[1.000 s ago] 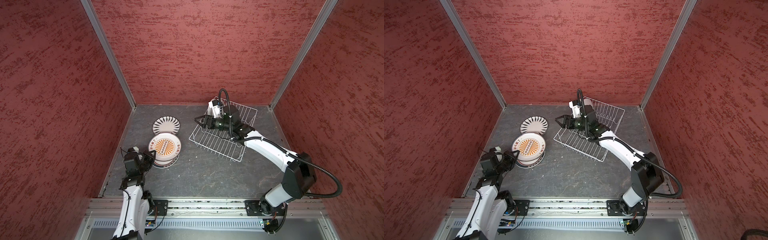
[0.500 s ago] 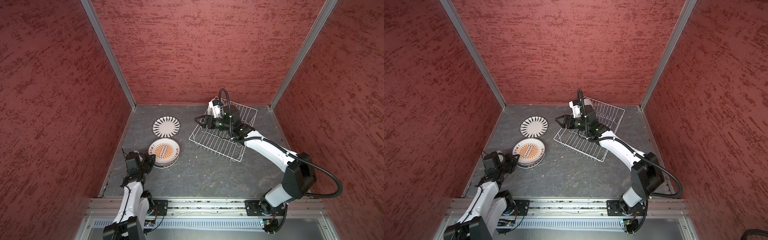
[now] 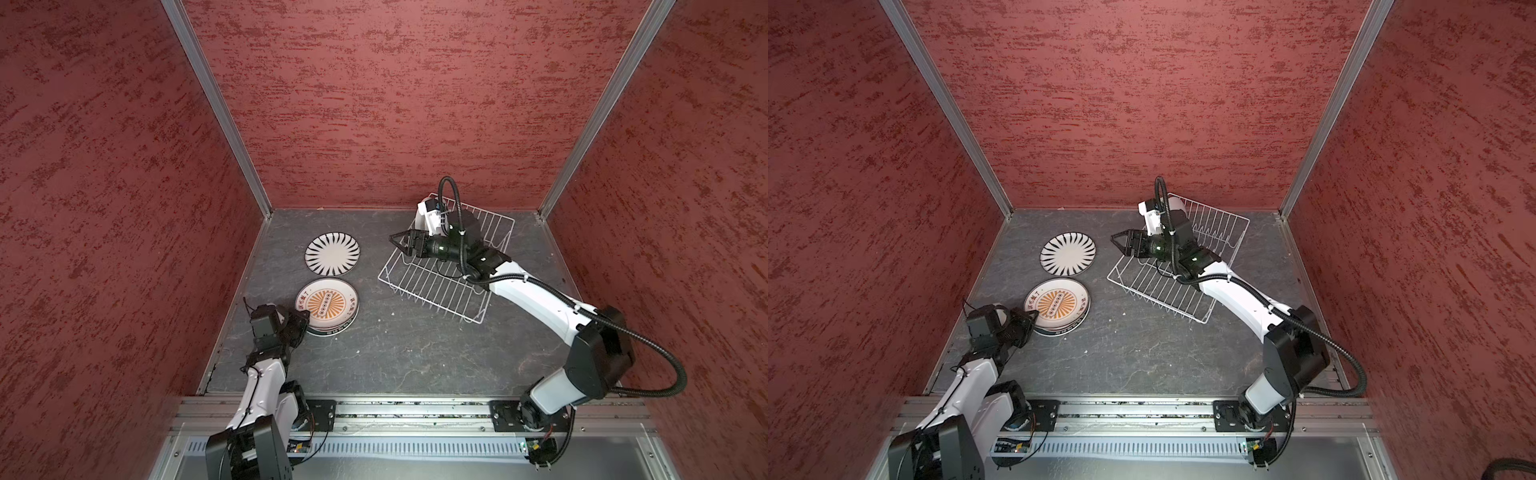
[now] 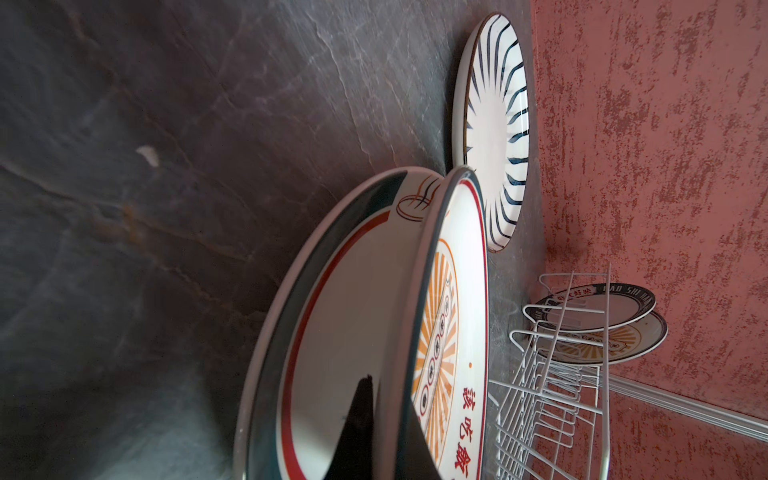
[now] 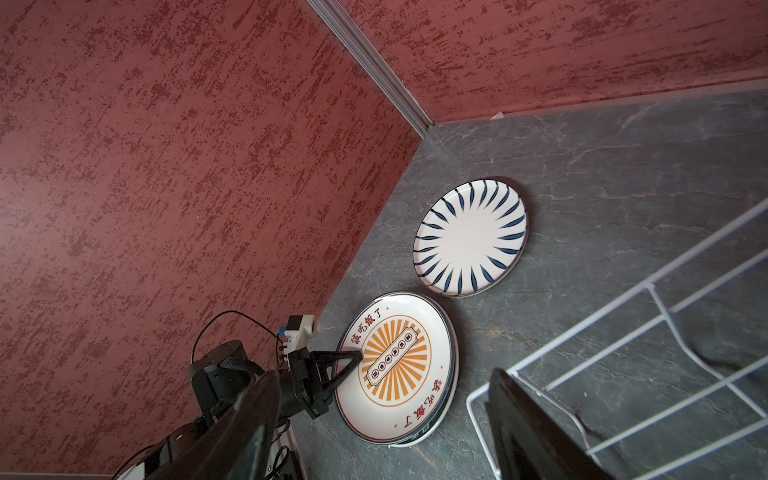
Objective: Unload the plates from the dish rack
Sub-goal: 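Open the left gripper to release the orange-printed plate onto the stack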
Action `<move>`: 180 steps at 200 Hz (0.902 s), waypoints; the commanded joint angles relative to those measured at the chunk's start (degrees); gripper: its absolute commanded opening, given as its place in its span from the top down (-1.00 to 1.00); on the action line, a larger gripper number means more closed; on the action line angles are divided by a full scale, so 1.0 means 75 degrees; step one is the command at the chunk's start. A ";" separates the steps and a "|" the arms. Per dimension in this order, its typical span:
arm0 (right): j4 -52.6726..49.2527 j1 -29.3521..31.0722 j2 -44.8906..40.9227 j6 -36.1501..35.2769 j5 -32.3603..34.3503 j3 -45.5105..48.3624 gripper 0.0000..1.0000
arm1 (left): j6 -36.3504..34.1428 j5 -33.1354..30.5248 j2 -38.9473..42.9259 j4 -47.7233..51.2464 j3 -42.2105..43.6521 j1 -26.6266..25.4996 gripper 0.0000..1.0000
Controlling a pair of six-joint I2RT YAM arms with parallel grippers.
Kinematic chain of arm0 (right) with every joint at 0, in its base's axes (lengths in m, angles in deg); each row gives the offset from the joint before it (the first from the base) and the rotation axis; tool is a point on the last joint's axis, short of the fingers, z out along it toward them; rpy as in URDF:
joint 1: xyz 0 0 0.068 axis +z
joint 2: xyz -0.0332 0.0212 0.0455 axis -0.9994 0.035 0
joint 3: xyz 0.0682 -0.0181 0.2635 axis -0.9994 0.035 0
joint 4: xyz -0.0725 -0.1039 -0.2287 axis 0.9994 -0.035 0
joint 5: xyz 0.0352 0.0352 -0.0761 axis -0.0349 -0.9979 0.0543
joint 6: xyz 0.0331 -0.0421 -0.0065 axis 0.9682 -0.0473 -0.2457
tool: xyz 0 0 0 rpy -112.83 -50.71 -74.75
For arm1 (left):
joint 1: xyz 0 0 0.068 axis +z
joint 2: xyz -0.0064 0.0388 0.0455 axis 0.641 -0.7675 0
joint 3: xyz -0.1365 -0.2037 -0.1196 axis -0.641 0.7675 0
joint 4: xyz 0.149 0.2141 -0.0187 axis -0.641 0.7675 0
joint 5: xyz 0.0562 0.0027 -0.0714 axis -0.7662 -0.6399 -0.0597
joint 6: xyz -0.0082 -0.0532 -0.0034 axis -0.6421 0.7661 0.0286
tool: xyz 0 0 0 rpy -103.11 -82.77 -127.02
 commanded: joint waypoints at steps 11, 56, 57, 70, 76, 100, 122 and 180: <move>0.0094 -0.0075 -0.0184 -0.0068 -0.0084 0.0034 -0.58 | -0.0168 0.0287 -0.0202 -0.0657 -0.0020 0.0104 1.00; 0.0115 -0.0073 -0.0160 -0.0074 -0.0113 0.0045 -0.58 | -0.0241 0.0340 -0.0501 -0.0789 -0.0038 0.0139 1.00; 0.0112 -0.0074 -0.0160 -0.0068 -0.0114 0.0045 -0.58 | -0.0243 0.0341 -0.0509 -0.0789 -0.0040 0.0146 1.00; 0.0111 -0.0075 -0.0172 -0.0071 -0.0108 0.0046 -0.58 | -0.0276 0.0363 -0.0580 -0.0804 -0.0041 0.0163 1.00; 0.0120 -0.0075 -0.0172 -0.0074 -0.0103 0.0053 -0.58 | -0.0288 0.0370 -0.0614 -0.0821 -0.0040 0.0170 0.98; 0.0123 -0.0079 -0.0184 -0.0073 -0.0086 0.0069 -0.58 | -0.0315 0.0372 -0.0585 -0.0802 -0.0024 0.0188 0.87; 0.0134 -0.0080 -0.0166 -0.0068 -0.0102 0.0070 -0.58 | -0.0326 0.0327 -0.0473 -0.0735 0.0005 0.0195 0.67; 0.0142 -0.0083 -0.0181 -0.0067 -0.0114 0.0069 -0.58 | -0.0385 0.0433 -0.0435 -0.0639 0.0017 0.0189 0.10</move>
